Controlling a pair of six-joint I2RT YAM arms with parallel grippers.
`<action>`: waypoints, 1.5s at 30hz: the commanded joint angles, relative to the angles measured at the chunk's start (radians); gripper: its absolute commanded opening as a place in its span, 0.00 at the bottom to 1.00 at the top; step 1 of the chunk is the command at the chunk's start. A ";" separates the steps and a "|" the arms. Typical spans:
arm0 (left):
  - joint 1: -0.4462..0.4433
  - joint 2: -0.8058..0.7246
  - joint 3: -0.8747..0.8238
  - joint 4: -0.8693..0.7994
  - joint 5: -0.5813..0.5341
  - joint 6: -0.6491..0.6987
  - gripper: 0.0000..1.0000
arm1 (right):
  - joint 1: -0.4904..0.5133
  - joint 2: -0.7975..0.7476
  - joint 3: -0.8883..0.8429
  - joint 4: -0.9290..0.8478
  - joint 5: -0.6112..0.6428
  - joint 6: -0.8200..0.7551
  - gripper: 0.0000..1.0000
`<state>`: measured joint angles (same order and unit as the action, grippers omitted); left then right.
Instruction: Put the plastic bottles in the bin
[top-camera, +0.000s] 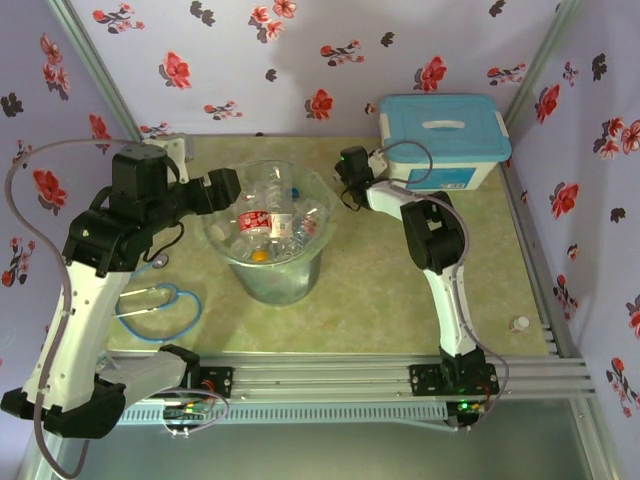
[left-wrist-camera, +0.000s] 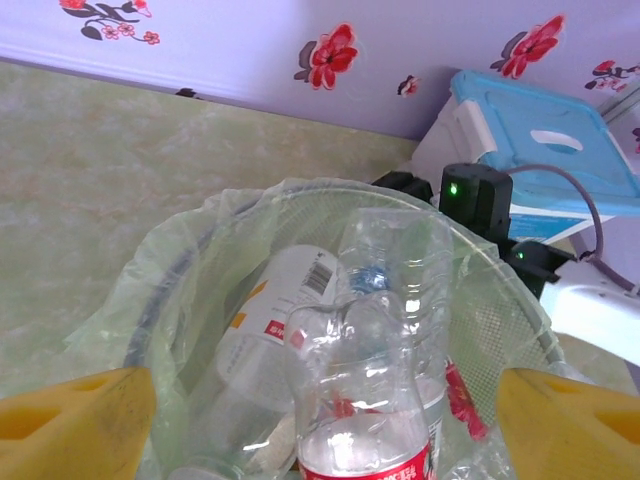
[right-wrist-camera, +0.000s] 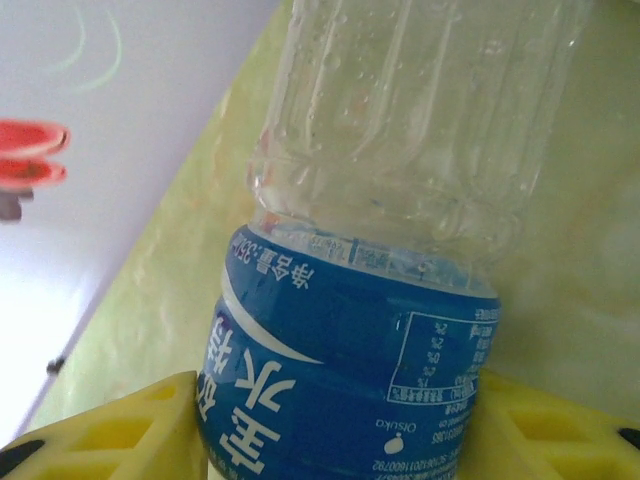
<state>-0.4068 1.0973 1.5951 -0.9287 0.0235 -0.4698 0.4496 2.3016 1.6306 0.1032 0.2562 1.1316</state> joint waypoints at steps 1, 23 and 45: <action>0.009 -0.011 -0.024 0.082 0.064 -0.034 0.88 | -0.003 -0.138 -0.125 0.074 0.002 -0.073 0.50; 0.009 0.055 -0.044 0.202 0.162 -0.059 0.89 | -0.033 -0.854 -0.322 -0.387 -0.412 -0.738 0.51; 0.129 0.002 -0.095 0.140 0.203 -0.063 0.90 | 0.058 -0.451 0.479 -0.977 -1.031 -1.130 0.49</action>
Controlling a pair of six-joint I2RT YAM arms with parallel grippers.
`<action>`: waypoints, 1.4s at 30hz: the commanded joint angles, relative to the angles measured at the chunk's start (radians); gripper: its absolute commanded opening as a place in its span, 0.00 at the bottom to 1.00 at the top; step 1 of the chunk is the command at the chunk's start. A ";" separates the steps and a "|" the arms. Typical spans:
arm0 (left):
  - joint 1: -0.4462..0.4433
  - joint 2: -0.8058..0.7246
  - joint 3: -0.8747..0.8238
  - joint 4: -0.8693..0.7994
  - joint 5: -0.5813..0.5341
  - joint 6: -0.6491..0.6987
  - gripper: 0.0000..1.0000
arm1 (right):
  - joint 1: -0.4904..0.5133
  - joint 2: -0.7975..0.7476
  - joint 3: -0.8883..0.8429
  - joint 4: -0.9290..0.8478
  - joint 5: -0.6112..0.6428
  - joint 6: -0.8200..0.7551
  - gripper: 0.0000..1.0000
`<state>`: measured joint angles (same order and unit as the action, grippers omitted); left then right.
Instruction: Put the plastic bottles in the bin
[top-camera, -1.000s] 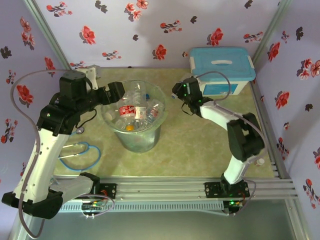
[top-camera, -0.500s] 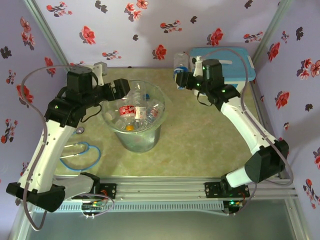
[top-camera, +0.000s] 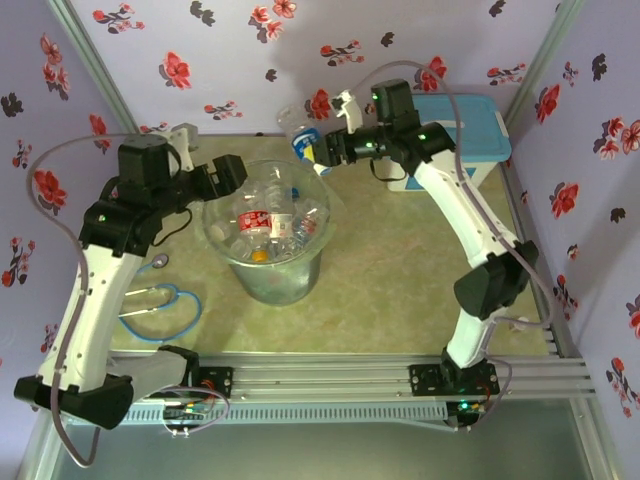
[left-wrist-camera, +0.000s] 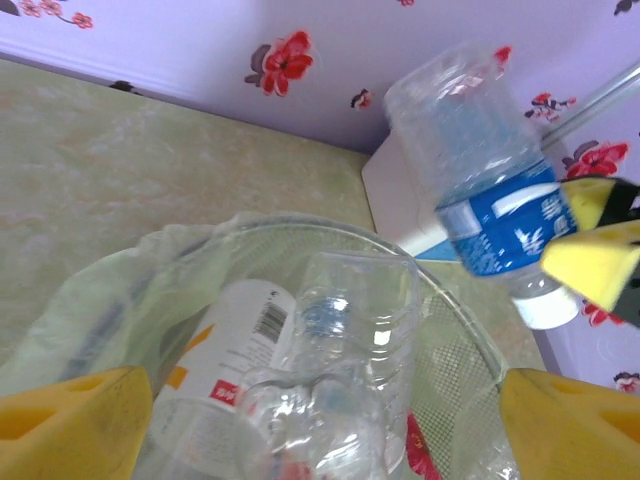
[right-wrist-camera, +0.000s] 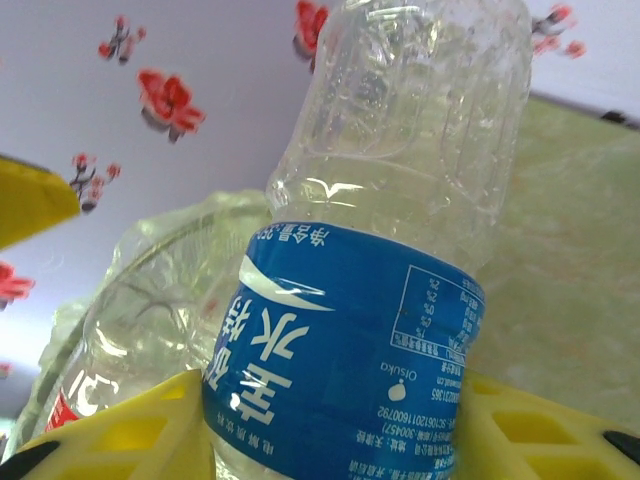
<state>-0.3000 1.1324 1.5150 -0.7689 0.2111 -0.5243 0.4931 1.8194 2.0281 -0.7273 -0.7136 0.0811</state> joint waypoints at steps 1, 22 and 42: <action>0.030 -0.042 -0.024 -0.033 0.016 -0.007 0.91 | 0.020 0.048 0.110 -0.188 -0.054 -0.104 0.49; 0.106 -0.245 -0.387 0.040 0.125 -0.143 0.93 | 0.077 0.128 0.238 -0.403 0.014 -0.268 0.46; 0.104 -0.263 -0.434 0.232 0.193 -0.246 0.92 | 0.152 0.235 0.395 -0.546 0.073 -0.343 0.54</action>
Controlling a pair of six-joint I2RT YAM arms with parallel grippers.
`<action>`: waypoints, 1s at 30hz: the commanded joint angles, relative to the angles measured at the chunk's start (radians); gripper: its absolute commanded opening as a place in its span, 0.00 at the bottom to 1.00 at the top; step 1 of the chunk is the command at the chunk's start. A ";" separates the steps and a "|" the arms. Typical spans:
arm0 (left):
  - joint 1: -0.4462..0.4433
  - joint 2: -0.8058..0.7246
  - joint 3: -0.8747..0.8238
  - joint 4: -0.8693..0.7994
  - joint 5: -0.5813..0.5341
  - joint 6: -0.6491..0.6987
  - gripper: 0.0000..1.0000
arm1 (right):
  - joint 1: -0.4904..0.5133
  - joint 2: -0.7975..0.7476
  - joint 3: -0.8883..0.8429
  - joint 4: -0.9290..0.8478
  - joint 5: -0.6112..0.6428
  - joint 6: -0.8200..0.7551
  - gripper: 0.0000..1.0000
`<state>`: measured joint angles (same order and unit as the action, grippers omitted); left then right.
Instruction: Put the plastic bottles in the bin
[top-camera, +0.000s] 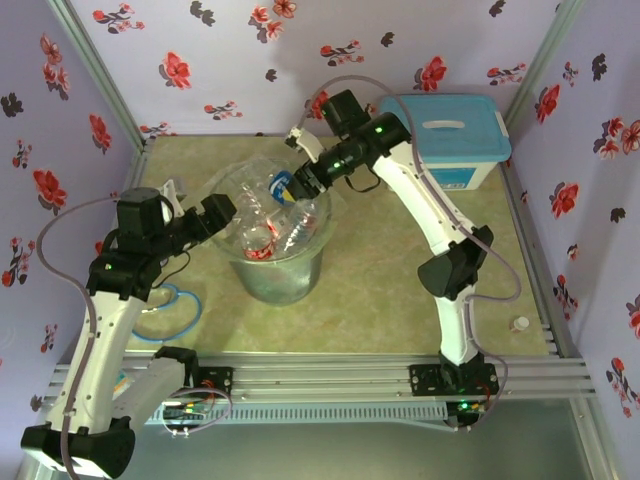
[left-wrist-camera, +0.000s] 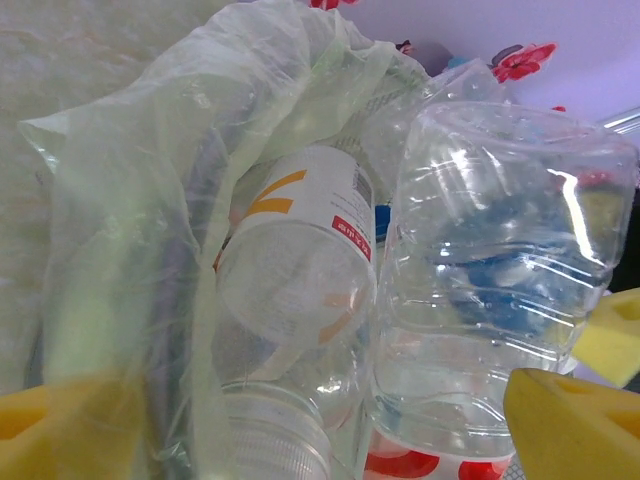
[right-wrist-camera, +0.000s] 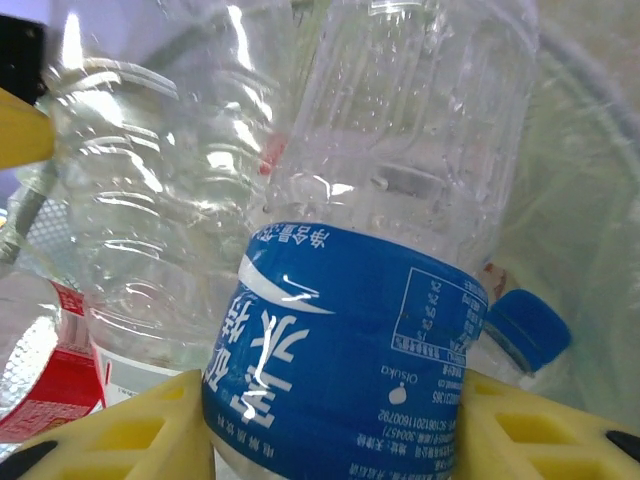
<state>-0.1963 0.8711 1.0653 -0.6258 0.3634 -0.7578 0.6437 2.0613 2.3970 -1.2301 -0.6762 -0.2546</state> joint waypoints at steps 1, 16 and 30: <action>0.001 -0.001 0.020 0.092 0.041 -0.015 0.92 | 0.002 -0.013 0.025 -0.040 0.049 -0.005 0.59; 0.005 0.033 0.125 0.008 -0.018 0.058 0.93 | -0.016 -0.111 0.004 0.148 0.211 0.072 0.83; -0.031 0.013 0.397 -0.331 -0.093 0.264 0.95 | -0.008 -0.444 -0.372 0.261 0.298 0.215 0.66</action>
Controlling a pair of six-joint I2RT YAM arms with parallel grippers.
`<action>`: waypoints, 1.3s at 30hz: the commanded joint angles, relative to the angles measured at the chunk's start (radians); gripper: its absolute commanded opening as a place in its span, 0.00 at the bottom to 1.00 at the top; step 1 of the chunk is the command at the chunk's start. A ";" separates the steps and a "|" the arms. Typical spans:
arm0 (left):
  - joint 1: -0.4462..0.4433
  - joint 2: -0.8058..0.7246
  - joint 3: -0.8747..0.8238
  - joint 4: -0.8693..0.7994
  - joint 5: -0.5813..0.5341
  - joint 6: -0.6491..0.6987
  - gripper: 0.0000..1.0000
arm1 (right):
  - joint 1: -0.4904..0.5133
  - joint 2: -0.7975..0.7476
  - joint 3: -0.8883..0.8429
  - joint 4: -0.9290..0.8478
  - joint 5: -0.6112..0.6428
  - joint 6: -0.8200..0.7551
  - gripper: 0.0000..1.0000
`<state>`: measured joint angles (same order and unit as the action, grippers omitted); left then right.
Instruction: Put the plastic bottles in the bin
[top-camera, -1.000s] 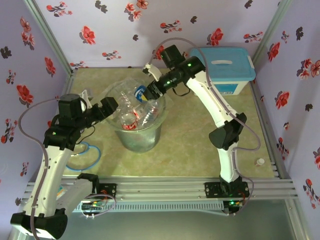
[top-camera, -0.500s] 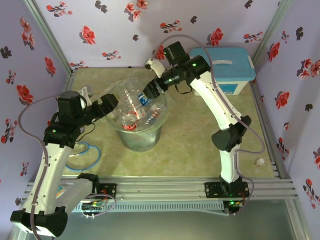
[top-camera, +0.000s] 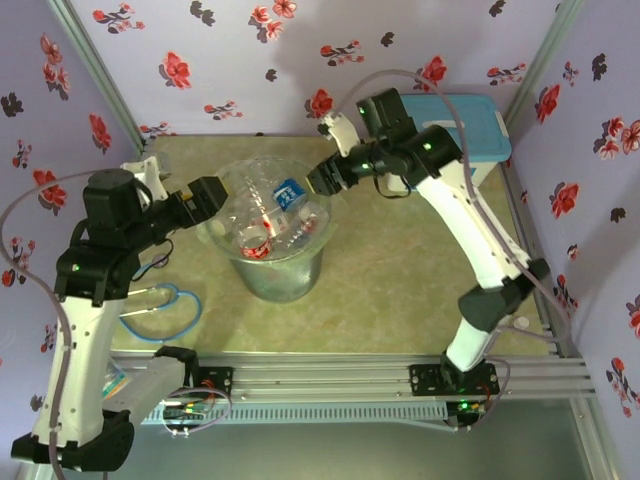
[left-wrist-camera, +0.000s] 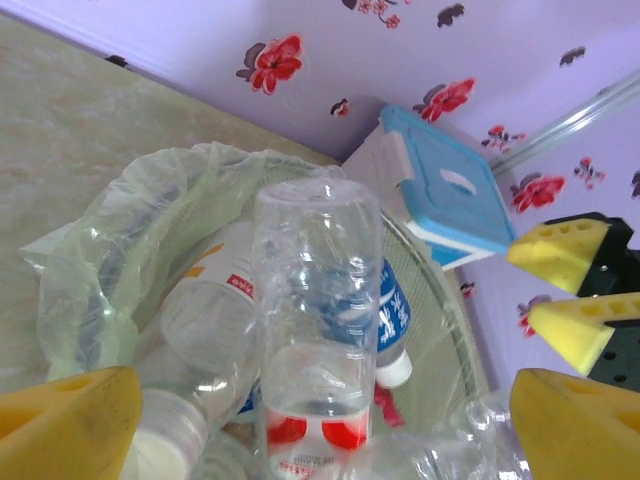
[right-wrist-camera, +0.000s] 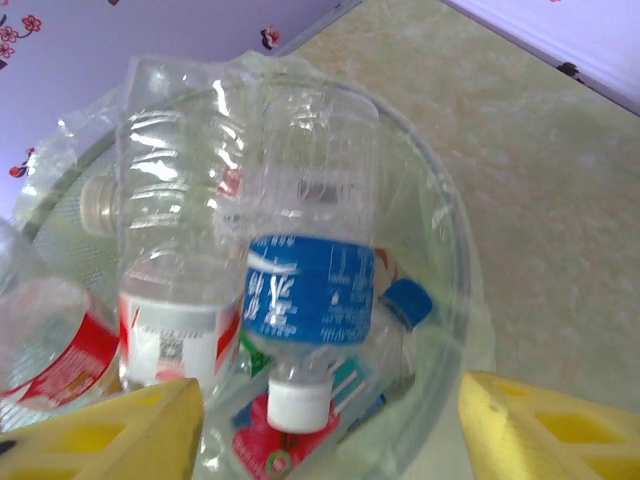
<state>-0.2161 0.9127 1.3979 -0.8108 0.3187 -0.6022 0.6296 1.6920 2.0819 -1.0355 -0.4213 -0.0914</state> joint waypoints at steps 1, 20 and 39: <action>-0.013 -0.034 0.077 -0.165 -0.056 0.119 0.95 | 0.009 -0.097 -0.081 0.077 0.033 0.062 0.64; -0.332 0.115 0.153 -0.189 -0.305 0.191 0.76 | 0.090 -0.079 -0.274 0.186 0.006 0.155 0.59; -0.316 0.127 0.044 -0.148 -0.339 0.182 0.70 | 0.114 -0.026 -0.254 0.170 0.015 0.140 0.58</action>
<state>-0.5426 1.0344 1.4631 -0.9436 0.0174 -0.4271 0.7250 1.6386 1.8137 -0.7929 -0.4175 0.0620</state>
